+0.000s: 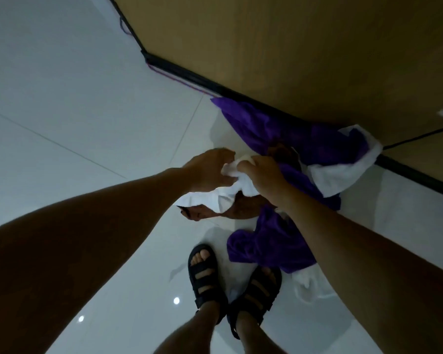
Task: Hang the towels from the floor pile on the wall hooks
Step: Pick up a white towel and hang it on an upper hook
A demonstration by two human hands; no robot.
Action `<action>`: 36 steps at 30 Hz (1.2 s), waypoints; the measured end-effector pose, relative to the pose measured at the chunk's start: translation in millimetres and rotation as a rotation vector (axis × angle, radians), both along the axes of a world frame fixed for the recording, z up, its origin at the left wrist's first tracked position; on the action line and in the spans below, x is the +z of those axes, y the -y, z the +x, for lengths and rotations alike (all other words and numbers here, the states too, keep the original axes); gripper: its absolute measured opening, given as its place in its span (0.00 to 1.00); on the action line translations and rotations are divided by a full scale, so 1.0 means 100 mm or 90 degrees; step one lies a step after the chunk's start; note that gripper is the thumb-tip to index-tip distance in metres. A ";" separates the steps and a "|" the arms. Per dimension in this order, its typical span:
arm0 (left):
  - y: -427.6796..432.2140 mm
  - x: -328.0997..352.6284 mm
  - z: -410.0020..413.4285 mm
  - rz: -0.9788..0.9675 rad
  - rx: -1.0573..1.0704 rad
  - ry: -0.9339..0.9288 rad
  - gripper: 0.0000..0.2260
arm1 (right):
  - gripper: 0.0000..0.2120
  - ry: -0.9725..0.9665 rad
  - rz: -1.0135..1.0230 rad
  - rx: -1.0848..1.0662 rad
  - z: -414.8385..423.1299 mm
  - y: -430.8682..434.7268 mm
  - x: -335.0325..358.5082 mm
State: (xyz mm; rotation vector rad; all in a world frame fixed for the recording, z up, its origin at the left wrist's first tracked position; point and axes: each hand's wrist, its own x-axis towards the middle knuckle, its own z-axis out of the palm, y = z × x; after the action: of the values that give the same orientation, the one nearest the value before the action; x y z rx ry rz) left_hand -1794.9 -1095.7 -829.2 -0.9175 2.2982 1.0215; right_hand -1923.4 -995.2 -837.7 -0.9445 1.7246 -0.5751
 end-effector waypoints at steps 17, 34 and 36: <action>0.13 4.25 -0.58 0.110 0.300 -0.094 0.08 | 0.10 0.031 0.009 -0.204 -0.95 -0.67 4.20; -0.94 6.46 -1.23 0.109 0.028 -0.420 0.02 | 0.13 -0.154 -0.120 -0.219 -1.16 -1.75 6.66; -1.07 6.60 -1.28 0.107 0.036 -0.415 0.02 | 0.10 -0.129 -0.142 -0.283 -1.23 -1.94 6.76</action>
State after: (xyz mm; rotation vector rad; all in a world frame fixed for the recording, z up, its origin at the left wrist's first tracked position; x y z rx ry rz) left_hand -1922.5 -989.0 -168.9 -0.6427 2.6366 1.7079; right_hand -2046.3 -800.8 -162.0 -0.7905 2.1034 -1.0062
